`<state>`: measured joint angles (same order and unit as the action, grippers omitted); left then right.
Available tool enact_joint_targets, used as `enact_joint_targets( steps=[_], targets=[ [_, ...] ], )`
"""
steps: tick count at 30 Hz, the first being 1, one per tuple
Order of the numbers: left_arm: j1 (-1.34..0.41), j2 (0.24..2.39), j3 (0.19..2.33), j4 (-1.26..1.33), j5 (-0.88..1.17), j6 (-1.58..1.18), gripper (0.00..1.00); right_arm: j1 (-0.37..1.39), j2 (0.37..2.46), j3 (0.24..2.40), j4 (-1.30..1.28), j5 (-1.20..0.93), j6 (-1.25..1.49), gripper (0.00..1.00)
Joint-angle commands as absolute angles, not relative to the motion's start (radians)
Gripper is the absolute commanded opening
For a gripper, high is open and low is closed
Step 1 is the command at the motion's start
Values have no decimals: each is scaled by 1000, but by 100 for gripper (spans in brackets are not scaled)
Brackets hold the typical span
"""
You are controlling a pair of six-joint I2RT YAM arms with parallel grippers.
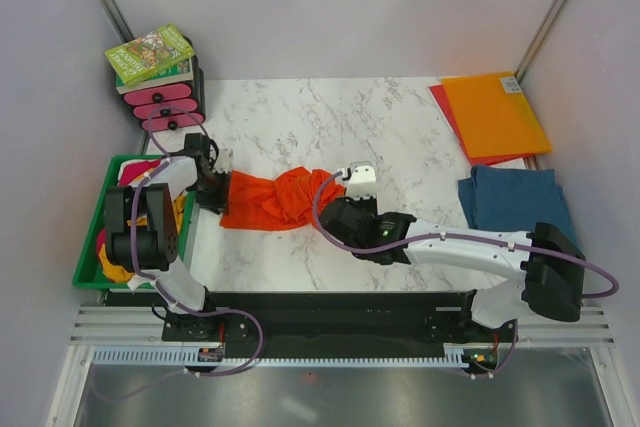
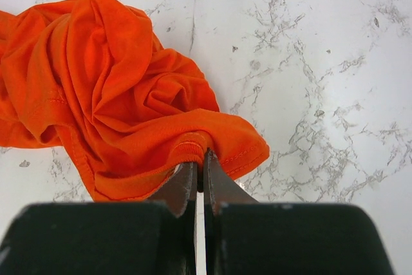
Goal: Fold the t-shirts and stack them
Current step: Flatten the tshirt out
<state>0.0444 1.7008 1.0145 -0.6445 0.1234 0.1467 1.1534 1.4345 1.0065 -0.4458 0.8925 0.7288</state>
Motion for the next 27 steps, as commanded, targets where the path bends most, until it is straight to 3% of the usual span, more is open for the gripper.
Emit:
enact_joint_targets(
  steps=[1,2,3,9,14,17,18,21,24,27],
  targets=[
    [41,1717,1011,-670,176,192,24,1147,1416,1003,-446,913,738,0],
    [41,1718,1011,-669,173,192,5,1147,1416,1005,-446,913,741,0],
    [43,1723,1009,-669,170,195,2,1146,1419,1005,-448,914,741,0],
    [41,1669,996,-670,202,225,2,1140,1396,1005,-449,911,727,0],
    [95,1470,1144,-748,273,219,2,950,1339,1186,-524,857,588,0],
    [138,1398,1453,-869,293,187,2,830,1298,1439,-535,902,399,0],
    [156,1397,1647,-902,298,172,2,819,1296,1506,-535,941,315,0],
    [199,1410,1932,-974,316,134,2,811,1293,1683,-537,972,233,0],
    [225,1372,1901,-963,325,106,2,810,1258,1636,-560,965,264,0],
    [262,1299,1728,-930,356,100,2,810,1203,1514,-613,956,339,0]
  ],
)
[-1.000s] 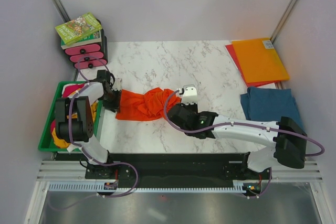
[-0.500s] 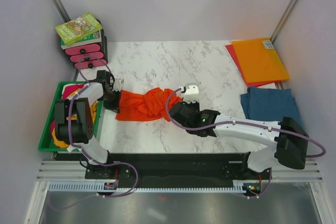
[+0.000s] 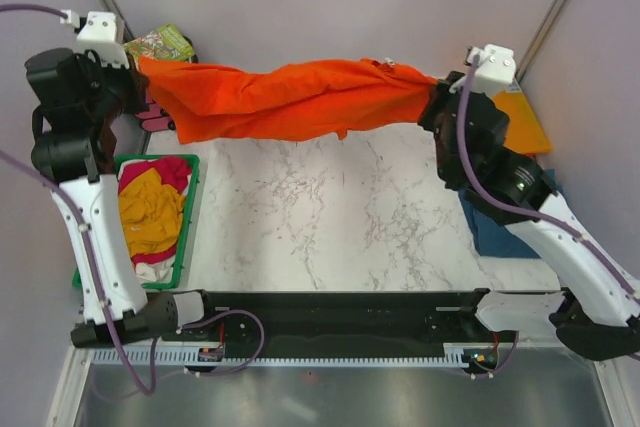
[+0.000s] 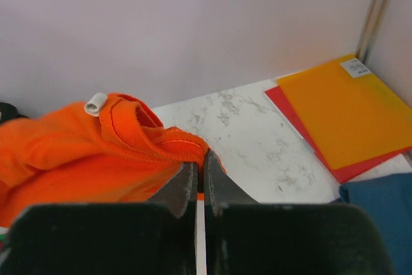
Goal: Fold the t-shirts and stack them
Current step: Flatten the tshirt out
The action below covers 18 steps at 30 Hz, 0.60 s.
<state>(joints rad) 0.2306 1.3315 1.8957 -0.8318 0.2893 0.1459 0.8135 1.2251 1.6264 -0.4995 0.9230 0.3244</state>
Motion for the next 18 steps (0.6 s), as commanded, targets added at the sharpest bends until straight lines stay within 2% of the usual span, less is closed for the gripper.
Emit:
enact_joint_targets(
  steps=[1,4,8,10,18],
  targets=[
    [277,1252,1694,-920,373,100,2,810,1184,1467,-614,962,341,0],
    [334,1201,1705,-911,437,100,2,810,1112,1523,-597,980,258,0],
    [336,1206,2036,-943,428,52,2,810,1088,1724,-574,997,150,0],
    [336,1207,2078,-948,434,37,2,810,1077,1738,-575,1005,141,0],
    [336,1183,1677,-919,491,46,2,808,1031,1445,-637,973,261,0]
  ],
)
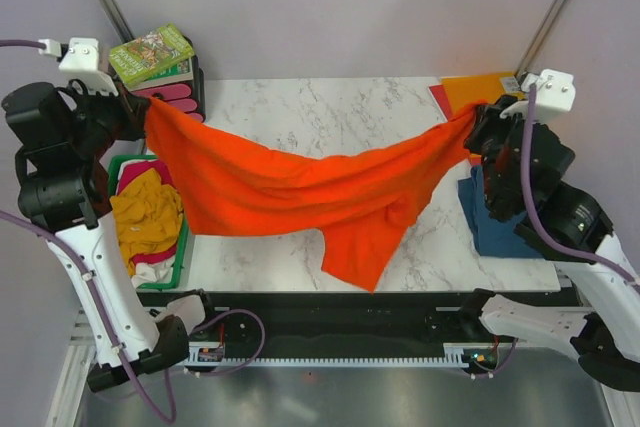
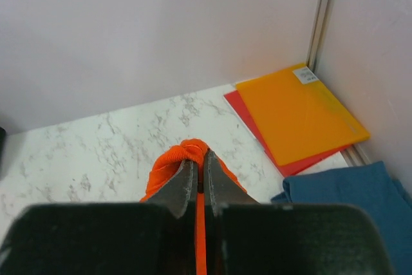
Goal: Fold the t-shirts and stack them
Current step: Flatten the tshirt out
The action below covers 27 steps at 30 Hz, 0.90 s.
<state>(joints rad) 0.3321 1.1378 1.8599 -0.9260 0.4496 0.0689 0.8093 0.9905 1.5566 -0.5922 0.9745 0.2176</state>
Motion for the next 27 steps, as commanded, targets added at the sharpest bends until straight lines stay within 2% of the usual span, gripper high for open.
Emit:
enact_joint_targets(
  steps=[1,5,9,12,16,17,21,27],
  targets=[
    [336,1184,1633,-908,498,49,2,804,1037,1419,-635,974,264,0],
    [336,1282,1660,-862,483,41,2,698,1135,1423,-597,881,244,0],
    [310,1478,1830,-861,468,22,2,499,1282,1503,-528,758,219,0],
    [262,1618,2024,-865,427,20,2,489,1417,1737,-526,802,193,0],
    [238,1744,2306,-893,413,-31,2,483,1518,1902,-511,752,181,0],
    [236,1755,2318,-891,411,-38,2,483,1529,1916,-512,743,176,0],
    [233,1763,2206,-879,411,-15,2,477,1539,1797,-511,741,201,0],
    [233,1686,1795,-773,393,57,2,462,1461,1490,-443,718,267,0]
  ],
)
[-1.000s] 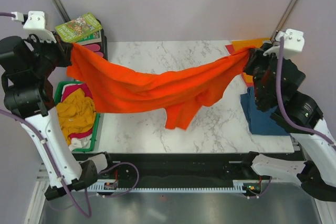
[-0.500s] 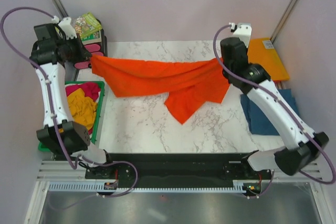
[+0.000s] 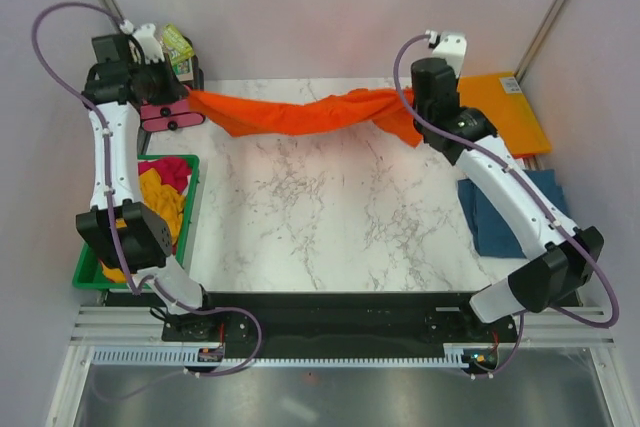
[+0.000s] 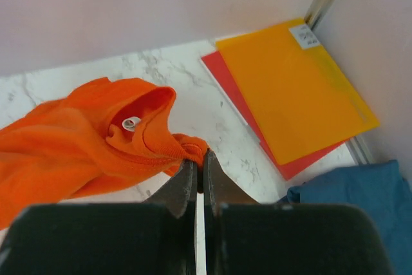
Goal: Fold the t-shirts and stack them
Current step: Flatten the tshirt out
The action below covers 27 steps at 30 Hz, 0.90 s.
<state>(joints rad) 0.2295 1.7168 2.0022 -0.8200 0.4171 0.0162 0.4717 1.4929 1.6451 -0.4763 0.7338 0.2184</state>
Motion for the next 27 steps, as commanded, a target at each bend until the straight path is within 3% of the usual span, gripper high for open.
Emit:
enact_joint_targets(
  steps=[1,8,17,27],
  targets=[
    [232,1642,1688,-749,390,78,2,462,1425,1459,-440,698,275,0],
    [235,1483,1465,-655,354,143,2,462,1321,1295,-417,713,285,0],
    [236,1572,1735,-696,362,34,2,453,1445,1500,-428,720,279,0],
    [239,1125,1549,-722,413,77,2,525,1062,1341,-486,753,244,0]
  ],
)
